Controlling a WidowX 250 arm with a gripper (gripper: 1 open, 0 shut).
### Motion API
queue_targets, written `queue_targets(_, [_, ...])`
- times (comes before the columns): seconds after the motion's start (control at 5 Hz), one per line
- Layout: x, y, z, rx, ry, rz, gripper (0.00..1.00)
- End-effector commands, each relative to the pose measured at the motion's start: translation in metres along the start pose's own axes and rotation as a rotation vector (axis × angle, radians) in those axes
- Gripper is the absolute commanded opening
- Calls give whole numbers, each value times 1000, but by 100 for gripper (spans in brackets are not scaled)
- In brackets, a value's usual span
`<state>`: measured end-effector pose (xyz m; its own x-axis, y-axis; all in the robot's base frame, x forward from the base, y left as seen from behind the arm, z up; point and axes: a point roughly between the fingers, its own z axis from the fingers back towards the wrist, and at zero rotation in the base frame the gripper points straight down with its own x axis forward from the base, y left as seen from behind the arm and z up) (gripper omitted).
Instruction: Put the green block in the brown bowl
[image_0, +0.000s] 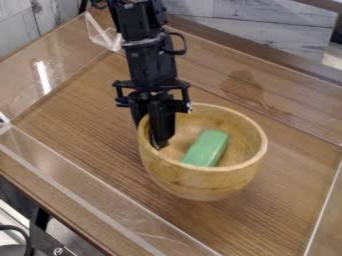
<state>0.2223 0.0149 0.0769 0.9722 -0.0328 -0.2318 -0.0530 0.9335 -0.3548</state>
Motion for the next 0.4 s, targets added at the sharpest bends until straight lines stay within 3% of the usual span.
queue_targets(0.0, [3, -6, 24, 11, -72, -32, 0])
queue_targets(0.2, [1, -8, 27, 6, -68, -35, 0])
